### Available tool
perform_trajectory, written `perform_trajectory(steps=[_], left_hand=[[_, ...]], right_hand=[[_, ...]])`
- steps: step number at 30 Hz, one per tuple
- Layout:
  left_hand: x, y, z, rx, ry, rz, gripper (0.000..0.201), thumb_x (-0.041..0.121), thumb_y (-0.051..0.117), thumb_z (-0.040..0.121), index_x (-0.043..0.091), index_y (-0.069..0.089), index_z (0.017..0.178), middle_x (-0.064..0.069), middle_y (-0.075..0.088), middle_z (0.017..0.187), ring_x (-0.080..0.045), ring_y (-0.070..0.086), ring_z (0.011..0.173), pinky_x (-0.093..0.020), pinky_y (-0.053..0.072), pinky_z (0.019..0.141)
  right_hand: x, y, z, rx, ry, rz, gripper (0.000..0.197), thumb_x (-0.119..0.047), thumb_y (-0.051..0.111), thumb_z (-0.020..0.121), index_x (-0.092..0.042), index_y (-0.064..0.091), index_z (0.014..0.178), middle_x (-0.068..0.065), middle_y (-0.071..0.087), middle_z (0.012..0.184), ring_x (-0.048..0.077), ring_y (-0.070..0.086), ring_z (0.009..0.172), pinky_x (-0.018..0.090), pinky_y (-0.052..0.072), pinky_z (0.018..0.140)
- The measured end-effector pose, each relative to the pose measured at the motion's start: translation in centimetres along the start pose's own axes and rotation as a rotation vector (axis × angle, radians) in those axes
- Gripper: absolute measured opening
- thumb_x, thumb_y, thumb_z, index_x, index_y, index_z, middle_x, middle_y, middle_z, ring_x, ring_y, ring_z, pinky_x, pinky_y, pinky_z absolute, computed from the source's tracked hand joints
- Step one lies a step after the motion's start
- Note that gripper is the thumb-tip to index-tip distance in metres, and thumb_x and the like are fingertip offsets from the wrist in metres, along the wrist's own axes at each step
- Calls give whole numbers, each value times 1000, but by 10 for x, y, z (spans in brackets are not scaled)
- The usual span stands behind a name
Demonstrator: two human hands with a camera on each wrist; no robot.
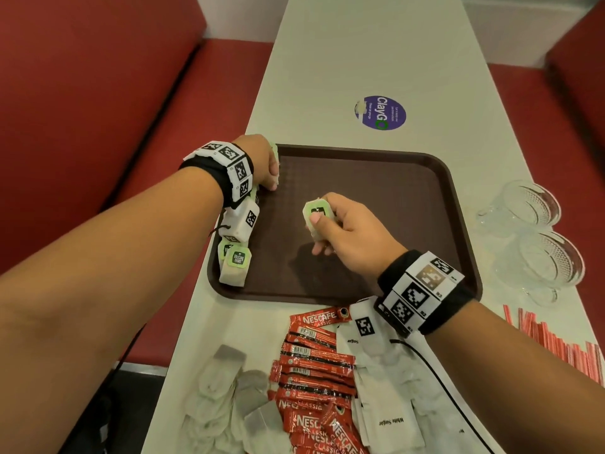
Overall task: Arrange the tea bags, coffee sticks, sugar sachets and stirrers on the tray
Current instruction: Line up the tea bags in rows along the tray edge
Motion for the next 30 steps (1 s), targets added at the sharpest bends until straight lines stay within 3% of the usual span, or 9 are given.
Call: perform_trajectory(steps=[4, 6, 9, 12, 16, 19, 23, 27, 30], left_hand=[[3, -1, -2, 4, 34, 42, 20, 27, 85, 74, 22, 76, 92, 6, 69, 86, -15, 62, 83, -26, 45, 70], [13, -8, -9, 35, 109, 49, 24, 33, 80, 79, 21, 75, 100, 8, 66, 85, -15, 61, 86, -26, 46, 74], [39, -29, -38, 163, 266, -77, 29, 48, 65, 90, 24, 72, 104, 8, 68, 94, -9, 60, 85, -25, 44, 73], [63, -28, -82, 131, 436, -277, 33, 59, 55, 91, 32, 71, 102, 11, 69, 89, -4, 61, 79, -22, 47, 71], [77, -18, -116, 193, 587, -255, 19, 39, 66, 92, 25, 72, 102, 17, 61, 78, 4, 54, 70, -11, 37, 64], [73, -24, -122, 313, 592, -230, 13, 32, 67, 92, 23, 72, 99, 18, 56, 72, 3, 50, 64, -10, 33, 61], [73, -25, -124, 288, 602, -205, 12, 31, 66, 92, 23, 72, 98, 7, 68, 82, -10, 59, 73, -26, 46, 68], [50, -48, -105, 386, 451, -271, 11, 29, 68, 92, 23, 72, 100, 7, 69, 86, -8, 59, 73, -22, 46, 69], [21, -60, -76, 404, 272, -154, 15, 30, 67, 93, 22, 72, 105, 6, 66, 90, -13, 58, 84, -26, 44, 75]], right_hand=[[-1, -10, 4, 68, -7, -5, 26, -34, 50, 104, -10, 57, 98, 12, 68, 75, 20, 63, 51, 38, 52, 56], [2, -13, 6, 96, 1, -3, 20, -31, 52, 104, -12, 57, 100, 5, 63, 69, 15, 58, 50, 32, 47, 53], [5, -17, 9, 128, -6, 8, 10, -30, 49, 104, -21, 54, 102, 5, 64, 74, 15, 61, 57, 36, 51, 58], [5, -17, 9, 138, -12, 13, 8, -27, 47, 105, -23, 53, 105, 6, 65, 79, 16, 64, 63, 42, 54, 64], [0, -17, 8, 155, -25, 30, 6, -21, 51, 104, -21, 56, 105, 5, 68, 87, 18, 70, 70, 36, 60, 68], [2, -19, 9, 186, -6, -57, 5, -21, 55, 101, -19, 60, 102, 5, 70, 83, 15, 69, 69, 43, 60, 74], [3, -18, 11, 192, -1, -126, 7, -25, 59, 99, -21, 62, 103, 1, 67, 88, 19, 67, 80, 47, 57, 78], [7, -14, 10, 122, 34, -170, 32, -32, 63, 96, -22, 55, 126, -10, 64, 93, 10, 63, 84, 30, 51, 80], [17, 6, 0, -128, 83, -335, 37, -40, 69, 92, -23, 60, 124, -12, 65, 97, 3, 60, 86, 25, 48, 81]])
Point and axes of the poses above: each hand's wrist, its own z-axis towards the middle knuckle, its own y-axis out of the palm, x = y × z, the point moved 10 cm from there along z, towards the middle knuckle
